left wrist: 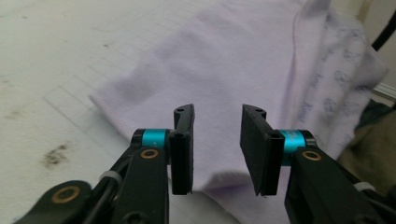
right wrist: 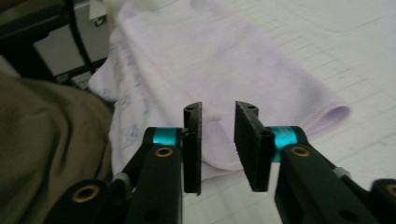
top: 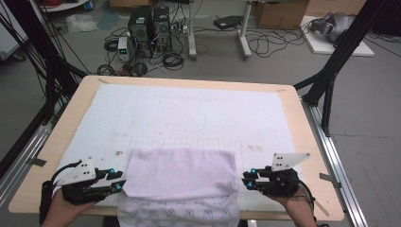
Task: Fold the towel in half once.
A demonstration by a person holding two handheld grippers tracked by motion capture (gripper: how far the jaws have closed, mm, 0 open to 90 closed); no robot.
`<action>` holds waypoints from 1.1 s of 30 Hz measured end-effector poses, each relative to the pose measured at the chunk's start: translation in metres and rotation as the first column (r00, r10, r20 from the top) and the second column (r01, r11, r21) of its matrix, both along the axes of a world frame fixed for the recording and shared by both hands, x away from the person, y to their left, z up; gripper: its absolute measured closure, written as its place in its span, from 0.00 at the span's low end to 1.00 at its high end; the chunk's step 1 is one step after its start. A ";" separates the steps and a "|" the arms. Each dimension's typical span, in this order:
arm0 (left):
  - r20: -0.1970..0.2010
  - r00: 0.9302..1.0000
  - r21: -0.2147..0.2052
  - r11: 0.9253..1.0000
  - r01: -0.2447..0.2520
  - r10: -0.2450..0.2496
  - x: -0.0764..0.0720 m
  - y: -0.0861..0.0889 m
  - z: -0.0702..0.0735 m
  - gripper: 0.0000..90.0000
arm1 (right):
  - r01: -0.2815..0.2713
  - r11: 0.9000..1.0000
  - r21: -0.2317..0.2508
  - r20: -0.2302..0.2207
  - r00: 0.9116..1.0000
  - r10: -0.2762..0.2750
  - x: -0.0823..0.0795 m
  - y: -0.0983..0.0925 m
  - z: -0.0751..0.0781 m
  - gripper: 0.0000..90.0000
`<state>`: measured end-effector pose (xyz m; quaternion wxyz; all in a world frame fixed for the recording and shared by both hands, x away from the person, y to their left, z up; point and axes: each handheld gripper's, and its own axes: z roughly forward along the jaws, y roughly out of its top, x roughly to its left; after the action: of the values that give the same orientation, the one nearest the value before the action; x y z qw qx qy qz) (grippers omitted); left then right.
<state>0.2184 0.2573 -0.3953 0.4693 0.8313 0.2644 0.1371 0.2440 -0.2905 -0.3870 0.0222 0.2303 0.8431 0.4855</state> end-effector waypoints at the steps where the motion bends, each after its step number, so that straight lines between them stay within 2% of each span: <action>1: 0.008 1.000 0.001 1.000 -0.013 0.013 0.005 -0.001 0.000 0.67 | 0.030 1.000 -0.004 -0.003 1.000 -0.030 0.012 0.002 0.000 0.74; 2: 0.015 1.000 0.004 1.000 -0.024 0.024 0.011 -0.002 0.000 0.67 | 0.030 1.000 -0.004 -0.003 1.000 -0.030 0.012 0.002 0.000 0.74; 3: 0.017 0.999 0.001 0.999 -0.037 0.037 0.017 -0.004 -0.001 0.66 | 0.039 0.999 -0.021 -0.004 0.999 -0.039 0.020 0.005 0.000 0.72; 6: 0.020 0.996 0.024 0.996 -0.085 0.084 0.040 -0.010 -0.007 0.59 | 0.060 0.996 -0.062 -0.009 0.998 -0.061 0.046 0.018 -0.005 0.62; 7: 0.017 0.995 0.028 0.995 -0.094 0.093 0.047 -0.012 -0.009 0.57 | 0.088 0.993 -0.082 -0.009 0.996 -0.089 0.062 0.025 -0.012 0.56; 8: 0.020 0.994 0.041 0.994 -0.104 0.103 0.054 -0.013 -0.011 0.57 | 0.088 0.993 -0.082 -0.009 0.996 -0.089 0.062 0.025 -0.012 0.56; 10: -0.021 0.991 0.043 0.991 -0.129 0.130 0.073 -0.017 -0.019 0.53 | 0.106 0.987 -0.125 -0.024 0.994 -0.109 0.077 0.031 -0.019 0.50; 11: -0.029 0.991 0.056 0.990 -0.133 0.134 0.080 -0.018 -0.023 0.51 | 0.131 0.978 -0.163 -0.026 0.990 -0.137 0.088 0.034 -0.027 0.47; 12: -0.049 0.989 0.058 0.989 -0.140 0.142 0.087 -0.020 -0.026 0.51 | 0.131 0.978 -0.163 -0.026 0.990 -0.137 0.088 0.034 -0.027 0.47; 13: -0.070 0.987 0.061 0.988 -0.140 0.145 0.093 -0.022 -0.030 0.47 | 0.145 0.971 -0.191 -0.029 0.988 -0.153 0.097 0.037 -0.035 0.43; 14: -0.075 0.987 0.069 0.988 -0.139 0.144 0.097 -0.024 -0.033 0.47 | 0.145 0.971 -0.191 -0.029 0.988 -0.153 0.097 0.037 -0.035 0.43; 16: -0.088 0.982 0.108 0.982 -0.154 0.164 0.106 -0.028 -0.042 0.45 | 0.141 0.968 -0.206 -0.057 0.986 -0.155 0.103 0.038 -0.042 0.42; 17: -0.109 0.979 0.127 0.979 -0.157 0.171 0.109 -0.029 -0.045 0.45 | 0.131 0.967 -0.220 -0.062 0.987 -0.148 0.105 0.040 -0.045 0.42; 18: -0.138 0.976 0.138 0.979 -0.149 0.168 0.111 -0.028 -0.048 0.46 | 0.123 0.966 -0.226 -0.061 0.988 -0.140 0.107 0.041 -0.048 0.44; 19: -0.132 0.977 0.124 0.981 -0.152 0.168 0.110 -0.028 -0.049 0.47 | 0.111 0.966 -0.233 -0.071 0.989 -0.131 0.107 0.042 -0.049 0.47; 20: -0.142 0.979 0.109 0.985 -0.132 0.147 0.110 -0.027 -0.049 0.54 | 0.094 0.967 -0.236 -0.066 0.992 -0.112 0.107 0.043 -0.051 0.54; 21: -0.161 0.980 0.090 0.990 -0.106 0.119 0.109 -0.026 -0.049 0.67 | 0.080 0.966 -0.244 -0.076 0.992 -0.101 0.106 0.044 -0.052 0.57; 22: -0.169 0.979 0.083 0.992 -0.099 0.112 0.108 -0.026 -0.049 0.77 | 0.075 0.965 -0.250 -0.064 0.994 -0.094 0.105 0.044 -0.052 0.68; 23: -0.179 0.979 0.078 0.993 -0.083 0.096 0.108 -0.027 -0.048 0.83 | 0.037 0.970 -0.240 -0.082 0.995 -0.058 0.105 0.044 -0.051 0.78; 25: -0.154 0.983 0.101 0.991 -0.086 0.101 0.107 -0.029 -0.046 0.90 | 0.009 0.973 -0.233 -0.091 0.995 -0.031 0.104 0.045 -0.050 0.93; 26: -0.134 0.985 0.111 0.989 -0.094 0.108 0.107 -0.030 -0.045 0.92 | -0.001 0.972 -0.235 -0.088 0.996 -0.021 0.105 0.045 -0.049 0.94; 27: -0.114 0.986 0.110 0.988 -0.112 0.125 0.108 -0.031 -0.042 0.94 | 0.021 0.968 -0.252 -0.074 0.996 -0.041 0.107 0.046 -0.047 0.95; 28: -0.096 0.985 0.100 0.986 -0.133 0.142 0.111 -0.031 -0.039 0.94 | 0.021 0.968 -0.252 -0.074 0.996 -0.041 0.107 0.046 -0.047 0.95; 30: -0.058 0.981 0.089 0.980 -0.181 0.186 0.120 -0.031 -0.029 0.94 | 0.071 0.959 -0.274 -0.039 0.996 -0.084 0.114 0.044 -0.041 0.95; 31: -0.039 0.978 0.078 0.976 -0.201 0.205 0.126 -0.031 -0.022 0.94 | 0.125 0.959 -0.255 -0.015 0.991 -0.133 0.126 0.039 -0.031 0.96; 33: -0.007 0.972 0.062 0.970 -0.234 0.234 0.142 -0.033 -0.008 0.94 | 0.169 0.958 -0.232 0.001 0.985 -0.173 0.141 0.034 -0.020 0.96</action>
<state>0.3603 0.2240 -0.4034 0.4225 0.8091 0.3597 0.1934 0.3846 -0.2565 -0.4066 0.0827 0.3028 0.8710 0.3779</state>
